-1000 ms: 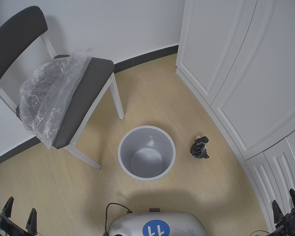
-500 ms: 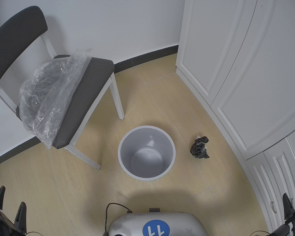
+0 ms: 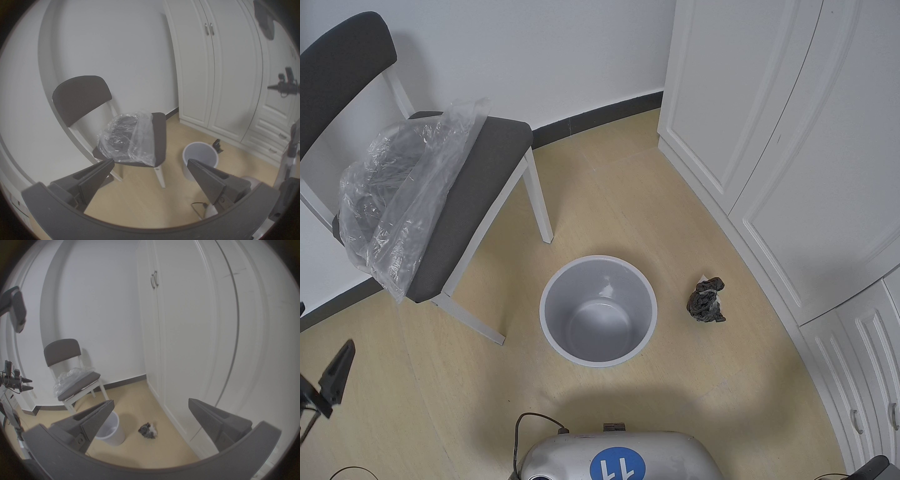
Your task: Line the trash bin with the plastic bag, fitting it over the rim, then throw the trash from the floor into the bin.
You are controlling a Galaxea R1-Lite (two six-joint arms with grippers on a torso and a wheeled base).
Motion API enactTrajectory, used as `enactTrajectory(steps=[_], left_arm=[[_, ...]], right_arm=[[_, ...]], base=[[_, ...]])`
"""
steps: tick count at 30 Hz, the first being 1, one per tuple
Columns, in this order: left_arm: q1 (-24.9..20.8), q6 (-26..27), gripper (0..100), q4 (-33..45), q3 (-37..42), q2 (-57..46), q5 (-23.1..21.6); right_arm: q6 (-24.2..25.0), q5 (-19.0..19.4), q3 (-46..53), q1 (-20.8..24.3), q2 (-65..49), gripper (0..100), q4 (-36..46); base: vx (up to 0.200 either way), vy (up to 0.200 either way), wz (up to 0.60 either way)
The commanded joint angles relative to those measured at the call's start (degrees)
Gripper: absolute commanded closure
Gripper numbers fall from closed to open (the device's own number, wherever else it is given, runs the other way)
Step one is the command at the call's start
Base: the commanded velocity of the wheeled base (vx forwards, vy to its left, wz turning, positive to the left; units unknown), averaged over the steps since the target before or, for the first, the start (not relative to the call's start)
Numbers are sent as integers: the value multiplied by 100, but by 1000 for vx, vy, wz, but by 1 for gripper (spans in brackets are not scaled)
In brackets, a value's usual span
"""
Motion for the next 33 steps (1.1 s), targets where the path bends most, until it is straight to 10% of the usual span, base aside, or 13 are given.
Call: enactTrajectory(steps=[1,9,33], left_arm=[[-90,733,0,-733,-506,1844,576],[-362,1550,0,-786,-1104,2653,1262],[-1267,2095,0,-768,-1710,4305,2967]], right_arm=[[-24,-425,-658,303,1933,0,-928],[204,-1453,-693,1253,2038,0,-1095],[-376,-1410,-351,1525,1906,0,-1077]], base=[[0,0,0],[0,0,0],[0,0,0]])
